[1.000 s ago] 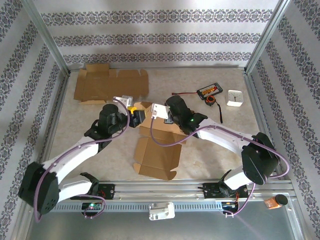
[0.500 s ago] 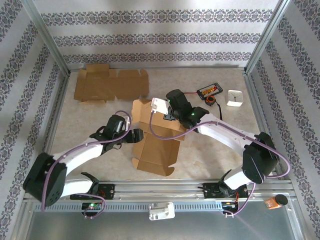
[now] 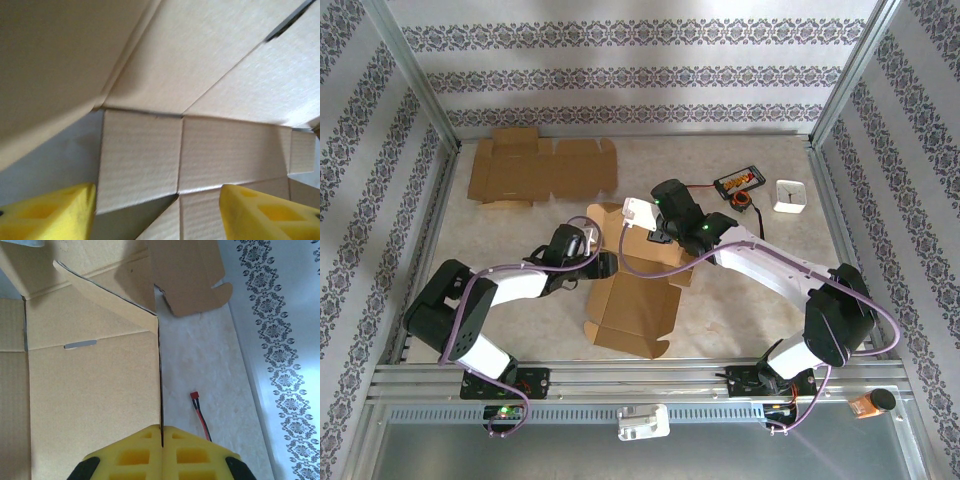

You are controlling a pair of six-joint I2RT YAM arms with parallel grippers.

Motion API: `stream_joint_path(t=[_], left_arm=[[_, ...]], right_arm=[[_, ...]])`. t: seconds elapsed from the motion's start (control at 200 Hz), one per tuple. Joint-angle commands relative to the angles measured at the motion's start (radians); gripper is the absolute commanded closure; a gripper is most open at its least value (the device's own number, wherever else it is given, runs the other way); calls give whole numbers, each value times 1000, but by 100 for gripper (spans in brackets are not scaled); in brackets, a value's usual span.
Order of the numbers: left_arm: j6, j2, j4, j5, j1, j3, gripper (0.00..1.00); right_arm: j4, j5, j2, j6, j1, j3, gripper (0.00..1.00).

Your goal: Fold the paper box

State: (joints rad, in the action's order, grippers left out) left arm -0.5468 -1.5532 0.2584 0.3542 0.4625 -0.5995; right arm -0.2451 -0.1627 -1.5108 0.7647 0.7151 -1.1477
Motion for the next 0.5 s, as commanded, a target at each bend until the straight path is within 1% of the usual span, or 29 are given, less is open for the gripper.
stream_joint_path(t=[0.0, 0.095, 0.14, 0.175, 0.36, 0.5], left_arm=[[7, -5, 81, 25, -8, -28, 41], [-1, 16, 79, 26, -8, -16, 48], [1, 29, 81, 34, -8, -8, 58], [2, 39, 82, 42, -7, -3, 61], [19, 91, 110, 47, 5, 16, 62], [-17, 45, 183, 105, 22, -3, 61]], right_arm=[[-10, 20, -10, -19, -9, -27, 96], [-9, 12, -17, -18, -9, -30, 96], [-9, 9, -21, -20, -9, -32, 96], [-8, 7, -24, -23, -9, -35, 96], [4, 8, -33, -30, -6, -36, 96], [9, 9, -32, -42, -6, -40, 96]])
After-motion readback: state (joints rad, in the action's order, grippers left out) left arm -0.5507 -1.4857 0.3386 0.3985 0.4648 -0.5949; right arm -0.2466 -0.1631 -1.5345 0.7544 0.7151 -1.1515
